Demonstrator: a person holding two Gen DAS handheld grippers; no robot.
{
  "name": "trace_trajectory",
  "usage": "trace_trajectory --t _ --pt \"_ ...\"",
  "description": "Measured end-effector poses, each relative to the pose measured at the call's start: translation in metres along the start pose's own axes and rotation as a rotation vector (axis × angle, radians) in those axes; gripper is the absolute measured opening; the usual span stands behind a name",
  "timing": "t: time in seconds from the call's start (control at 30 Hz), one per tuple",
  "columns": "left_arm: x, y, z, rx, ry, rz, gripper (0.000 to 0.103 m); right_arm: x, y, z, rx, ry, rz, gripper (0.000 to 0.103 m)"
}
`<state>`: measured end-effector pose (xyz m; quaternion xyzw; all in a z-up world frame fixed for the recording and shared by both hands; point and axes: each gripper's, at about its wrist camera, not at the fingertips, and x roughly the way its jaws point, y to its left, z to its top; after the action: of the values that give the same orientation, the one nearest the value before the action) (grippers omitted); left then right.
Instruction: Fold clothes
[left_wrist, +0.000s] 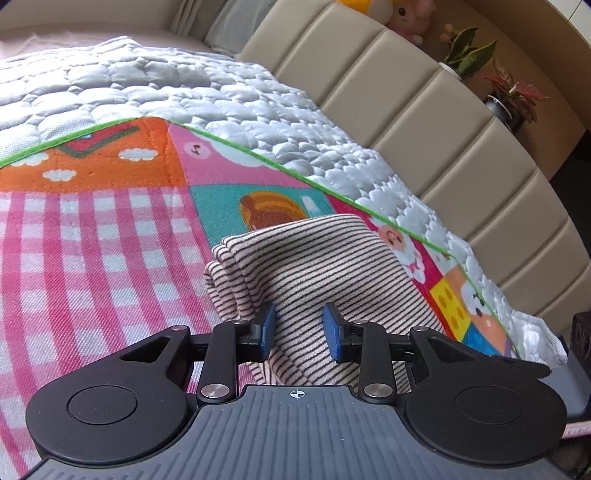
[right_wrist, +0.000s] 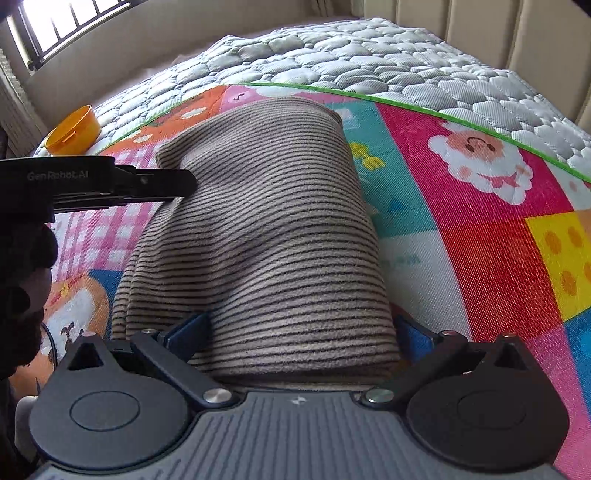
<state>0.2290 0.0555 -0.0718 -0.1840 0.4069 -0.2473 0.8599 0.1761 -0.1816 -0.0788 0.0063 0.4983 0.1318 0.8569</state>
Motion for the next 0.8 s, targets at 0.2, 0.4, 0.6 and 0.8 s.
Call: trace_trajectory --t 0.2,0.4,0.6,0.8 --pt "-0.019 -0.008 -0.001 -0.06 -0.005 -0.011 0.052 0.004 0.006 -0.001 -0.05 -0.015 -0.028 0.103" --pt "-0.027 -0.018 -0.018 -0.059 0.053 0.037 0.071 0.001 0.013 -0.003 -0.101 -0.037 -0.055 0.103" --pt "-0.015 -0.025 -0.033 -0.015 0.098 0.119 0.07 -0.017 -0.002 0.009 -0.098 -0.072 -0.047 0.103" --pt "-0.013 -0.035 -0.036 0.041 0.084 0.203 0.076 -0.045 -0.046 0.027 0.12 -0.199 -0.034 0.103"
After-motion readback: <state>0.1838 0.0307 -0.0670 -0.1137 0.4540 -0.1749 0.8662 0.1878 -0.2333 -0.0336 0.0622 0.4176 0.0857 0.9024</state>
